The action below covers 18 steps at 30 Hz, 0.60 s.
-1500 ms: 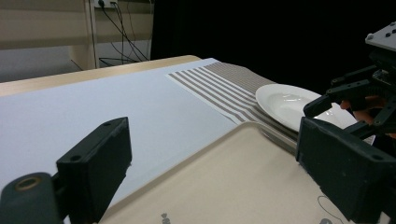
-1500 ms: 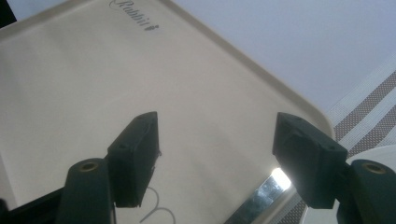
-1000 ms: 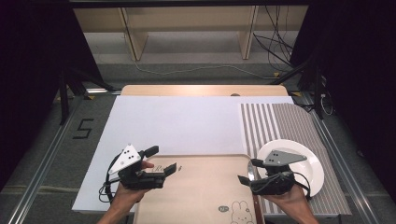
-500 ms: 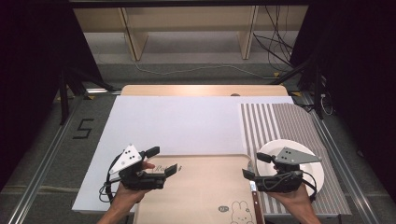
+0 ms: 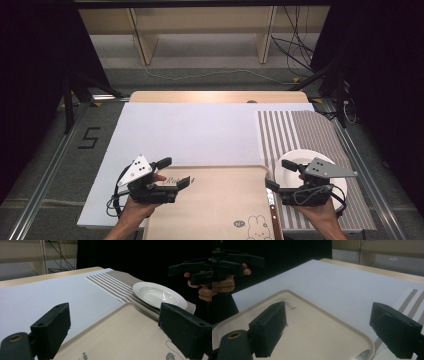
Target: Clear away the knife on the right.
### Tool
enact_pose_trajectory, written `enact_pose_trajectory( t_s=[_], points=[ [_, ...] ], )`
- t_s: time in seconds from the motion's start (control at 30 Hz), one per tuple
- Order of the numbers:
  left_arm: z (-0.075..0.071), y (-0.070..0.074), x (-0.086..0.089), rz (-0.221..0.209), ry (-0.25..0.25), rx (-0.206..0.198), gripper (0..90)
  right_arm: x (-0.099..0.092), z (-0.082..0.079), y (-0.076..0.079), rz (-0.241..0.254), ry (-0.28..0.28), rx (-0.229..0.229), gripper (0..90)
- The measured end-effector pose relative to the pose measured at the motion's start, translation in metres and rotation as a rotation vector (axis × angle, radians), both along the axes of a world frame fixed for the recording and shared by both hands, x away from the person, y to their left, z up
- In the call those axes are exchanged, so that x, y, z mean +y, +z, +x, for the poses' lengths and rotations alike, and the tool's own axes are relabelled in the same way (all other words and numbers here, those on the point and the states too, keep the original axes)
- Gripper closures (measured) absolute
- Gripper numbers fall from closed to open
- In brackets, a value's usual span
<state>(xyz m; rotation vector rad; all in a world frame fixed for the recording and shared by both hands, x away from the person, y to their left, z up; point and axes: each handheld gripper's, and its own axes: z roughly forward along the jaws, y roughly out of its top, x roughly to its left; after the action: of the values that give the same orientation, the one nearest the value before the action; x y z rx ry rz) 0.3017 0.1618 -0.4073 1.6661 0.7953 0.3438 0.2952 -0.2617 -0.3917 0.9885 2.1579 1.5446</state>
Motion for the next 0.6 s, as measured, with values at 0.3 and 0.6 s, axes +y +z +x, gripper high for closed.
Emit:
enact_pose_trajectory(
  t_s=[0.3,0.6],
  points=[
    [0.000,0.000,0.000,0.004,-0.005,0.004,10.8,-0.009,-0.004,0.000,0.040,-0.022,-0.019,14.2],
    [0.000,-0.001,-0.001,0.005,-0.016,0.010,10.8,-0.014,-0.008,-0.004,0.037,-0.034,-0.016,14.3]
  ],
)
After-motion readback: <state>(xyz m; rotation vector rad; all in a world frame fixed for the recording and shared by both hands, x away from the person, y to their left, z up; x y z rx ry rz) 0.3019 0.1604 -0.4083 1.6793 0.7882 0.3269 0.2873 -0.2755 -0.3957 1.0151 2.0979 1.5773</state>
